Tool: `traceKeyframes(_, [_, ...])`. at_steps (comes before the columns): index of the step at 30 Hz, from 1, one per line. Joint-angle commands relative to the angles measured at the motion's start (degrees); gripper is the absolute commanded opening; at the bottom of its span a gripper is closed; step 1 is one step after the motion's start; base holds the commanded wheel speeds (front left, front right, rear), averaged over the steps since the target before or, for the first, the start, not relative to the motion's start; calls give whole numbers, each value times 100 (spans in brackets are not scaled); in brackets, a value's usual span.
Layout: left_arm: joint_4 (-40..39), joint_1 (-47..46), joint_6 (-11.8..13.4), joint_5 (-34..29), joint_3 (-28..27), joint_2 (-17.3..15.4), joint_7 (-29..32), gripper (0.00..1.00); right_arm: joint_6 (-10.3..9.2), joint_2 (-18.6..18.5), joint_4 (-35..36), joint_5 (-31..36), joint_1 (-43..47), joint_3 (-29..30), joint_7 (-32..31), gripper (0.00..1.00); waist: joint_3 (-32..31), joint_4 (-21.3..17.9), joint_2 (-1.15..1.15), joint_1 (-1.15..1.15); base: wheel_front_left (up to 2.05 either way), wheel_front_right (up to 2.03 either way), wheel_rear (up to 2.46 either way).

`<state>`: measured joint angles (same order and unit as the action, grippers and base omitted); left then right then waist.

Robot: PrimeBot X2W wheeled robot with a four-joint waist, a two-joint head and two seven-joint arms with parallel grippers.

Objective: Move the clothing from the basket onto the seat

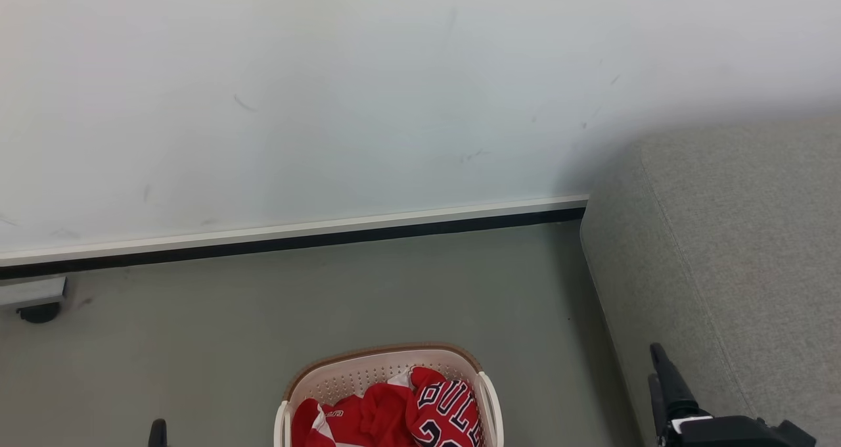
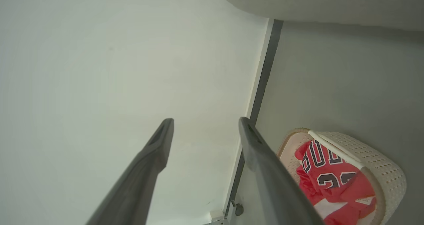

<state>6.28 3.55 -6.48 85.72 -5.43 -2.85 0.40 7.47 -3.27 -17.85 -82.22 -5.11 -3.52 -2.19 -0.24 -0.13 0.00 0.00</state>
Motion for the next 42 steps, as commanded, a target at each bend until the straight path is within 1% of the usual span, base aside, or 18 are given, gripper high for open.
traceKeyframes(1, [-105,-108,-29,-463,29,-51,-95,100,1,-49,154,515,-119,-144,101,100,-6,2,0,0,0,0,0])
traceKeyframes(7, [-223,-142,-37,-1334,113,-23,-227,100,1,-65,221,1510,-112,-272,249,100,-16,4,0,0,0,0,0])
traceKeyframes(8, [-223,-142,-37,-1334,113,-23,-227,100,1,-65,221,1510,-112,-272,249,100,-16,4,0,0,0,0,0])
traceKeyframes(12, [-283,-156,-43,-2003,123,-23,-311,100,1,-66,250,2057,-116,-431,340,100,-24,6,0,0,0,0,0])
traceKeyframes(17, [-366,-157,-50,-2729,138,-2,-409,100,1,-180,351,2442,-139,-814,450,100,-39,9,0,0,0,0,0])
traceKeyframes(30, [-461,-157,-56,-4036,302,14,-640,100,2,-323,450,3327,-165,-1364,710,100,-89,32,0,0,0,0,0])
traceKeyframes(42, [-455,-167,-18,-4954,479,11,-832,100,2,-407,520,3991,-178,-1810,926,100,-162,61,0,0,0,0,0])
